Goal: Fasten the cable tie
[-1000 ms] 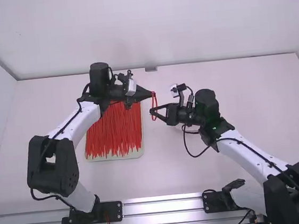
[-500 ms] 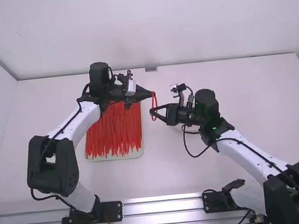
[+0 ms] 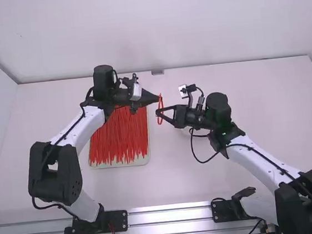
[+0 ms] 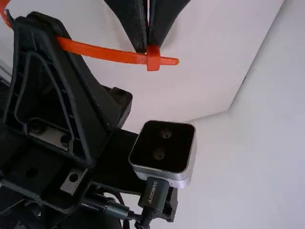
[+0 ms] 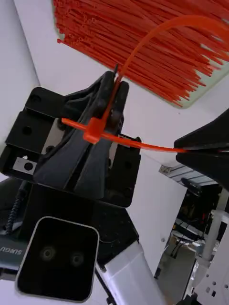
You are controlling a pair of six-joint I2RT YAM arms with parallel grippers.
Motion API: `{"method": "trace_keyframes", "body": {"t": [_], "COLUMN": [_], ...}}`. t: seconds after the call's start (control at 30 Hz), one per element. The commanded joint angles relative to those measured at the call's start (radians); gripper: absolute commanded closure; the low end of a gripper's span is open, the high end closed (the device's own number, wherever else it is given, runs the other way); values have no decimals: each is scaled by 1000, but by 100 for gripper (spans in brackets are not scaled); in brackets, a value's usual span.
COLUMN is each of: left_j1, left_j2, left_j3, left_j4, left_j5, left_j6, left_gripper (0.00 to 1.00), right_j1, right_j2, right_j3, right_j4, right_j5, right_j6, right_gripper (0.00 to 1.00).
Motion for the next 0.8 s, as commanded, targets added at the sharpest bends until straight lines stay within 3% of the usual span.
{"method": "trace_keyframes", "body": {"t": [0.0,0.37,0.77], "left_j1": [-1,4,-8], "left_j2": [-17,-17,-17], "left_j3": [-6,-6,-6], "left_j4": [5,35,45], "left_j5": [65,119,119], "left_j6": [7,16,48], "left_gripper": [98,98,98], "right_j1": [-11,-124,-64], "right_j2": [4,4,4], "right_j3": [-4,-4,-3], "right_j4": [21,25,89], "right_j5": [1,-129,-69], "right_j6": [17,95,96], "right_gripper": [100,100,100]}}
